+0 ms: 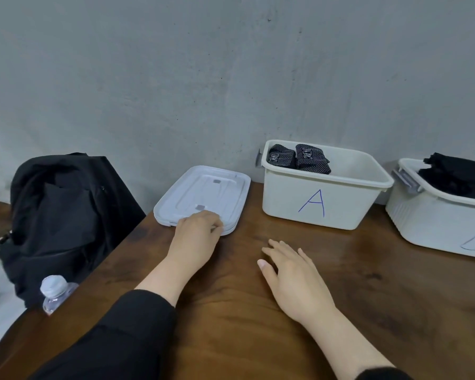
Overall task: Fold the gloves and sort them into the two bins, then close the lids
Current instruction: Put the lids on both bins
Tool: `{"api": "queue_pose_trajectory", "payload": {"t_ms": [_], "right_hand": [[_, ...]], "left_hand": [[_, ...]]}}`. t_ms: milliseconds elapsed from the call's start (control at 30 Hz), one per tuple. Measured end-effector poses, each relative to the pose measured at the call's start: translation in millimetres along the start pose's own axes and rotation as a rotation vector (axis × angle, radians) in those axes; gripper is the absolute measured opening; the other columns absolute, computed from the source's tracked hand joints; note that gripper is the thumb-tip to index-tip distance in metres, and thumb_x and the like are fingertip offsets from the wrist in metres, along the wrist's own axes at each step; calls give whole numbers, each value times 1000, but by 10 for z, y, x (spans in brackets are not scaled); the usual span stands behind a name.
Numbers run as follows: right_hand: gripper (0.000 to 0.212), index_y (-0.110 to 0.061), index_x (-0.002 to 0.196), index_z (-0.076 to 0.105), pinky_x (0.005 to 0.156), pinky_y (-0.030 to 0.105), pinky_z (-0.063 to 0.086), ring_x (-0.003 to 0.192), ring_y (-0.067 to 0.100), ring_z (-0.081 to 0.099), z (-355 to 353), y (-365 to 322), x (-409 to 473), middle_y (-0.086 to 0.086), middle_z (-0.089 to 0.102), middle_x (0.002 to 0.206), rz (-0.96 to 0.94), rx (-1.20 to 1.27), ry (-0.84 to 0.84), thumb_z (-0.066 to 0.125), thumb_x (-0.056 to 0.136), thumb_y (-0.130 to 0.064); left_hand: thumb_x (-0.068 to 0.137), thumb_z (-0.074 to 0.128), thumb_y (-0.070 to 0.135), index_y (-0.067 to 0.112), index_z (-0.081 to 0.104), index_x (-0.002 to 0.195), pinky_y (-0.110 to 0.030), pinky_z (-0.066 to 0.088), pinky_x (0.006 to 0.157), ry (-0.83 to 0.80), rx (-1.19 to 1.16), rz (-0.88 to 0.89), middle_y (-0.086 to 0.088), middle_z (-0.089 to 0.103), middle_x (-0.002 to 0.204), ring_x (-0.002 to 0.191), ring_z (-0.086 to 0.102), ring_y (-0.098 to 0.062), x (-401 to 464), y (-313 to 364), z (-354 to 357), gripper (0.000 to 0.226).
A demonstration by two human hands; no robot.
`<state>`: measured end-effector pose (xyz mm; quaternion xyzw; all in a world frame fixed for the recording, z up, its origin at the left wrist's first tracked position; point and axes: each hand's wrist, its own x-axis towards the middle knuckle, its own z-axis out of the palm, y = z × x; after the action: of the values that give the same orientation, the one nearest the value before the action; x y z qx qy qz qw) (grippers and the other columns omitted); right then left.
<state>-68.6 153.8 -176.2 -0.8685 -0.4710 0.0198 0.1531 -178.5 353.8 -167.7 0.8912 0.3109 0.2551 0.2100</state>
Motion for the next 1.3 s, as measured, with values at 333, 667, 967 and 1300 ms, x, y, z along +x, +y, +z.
{"api": "queue_pose_trajectory", "payload": {"t_ms": [333, 667, 967, 1300], "right_hand": [[53, -34, 156, 33, 126, 29, 7, 153, 1, 14, 2, -9, -4, -16, 22, 166, -5, 47, 52, 26, 107, -52], [53, -36, 152, 39, 123, 26, 26, 144, -13, 22, -247, 4, -116, -29, 28, 158, 23, 522, 416, 46, 100, -48], [78, -31, 160, 16, 122, 43, 29, 149, 6, 29, -1676, 784, 456, -12, 28, 163, 191, 748, 738, 60, 98, -48], [24, -20, 109, 63, 71, 39, 55, 85, 16, 68, -2068, 1122, 648, -2, 71, 100, 307, 988, 699, 60, 100, -41]], "left_hand": [[104, 48, 13, 16, 65, 121, -48, 45, 102, 372, -138, 7, 0, 68, 114, 109, 59, -25, -18, 295, -310, 24], [108, 38, 24, 32, 44, 107, -20, 37, 67, 620, -467, 97, 21, 52, 87, 81, 53, -6, -119, 896, -923, 10], [107, 38, 30, 35, 54, 91, -26, 50, 75, 433, -935, 151, 16, 59, 85, 78, 52, -3, 336, 1552, -1159, 23], [94, 53, 33, 18, 64, 120, -43, 51, 77, 64, -1108, -136, -7, 71, 105, 87, 64, -21, 1242, 1470, -716, 32]]}}
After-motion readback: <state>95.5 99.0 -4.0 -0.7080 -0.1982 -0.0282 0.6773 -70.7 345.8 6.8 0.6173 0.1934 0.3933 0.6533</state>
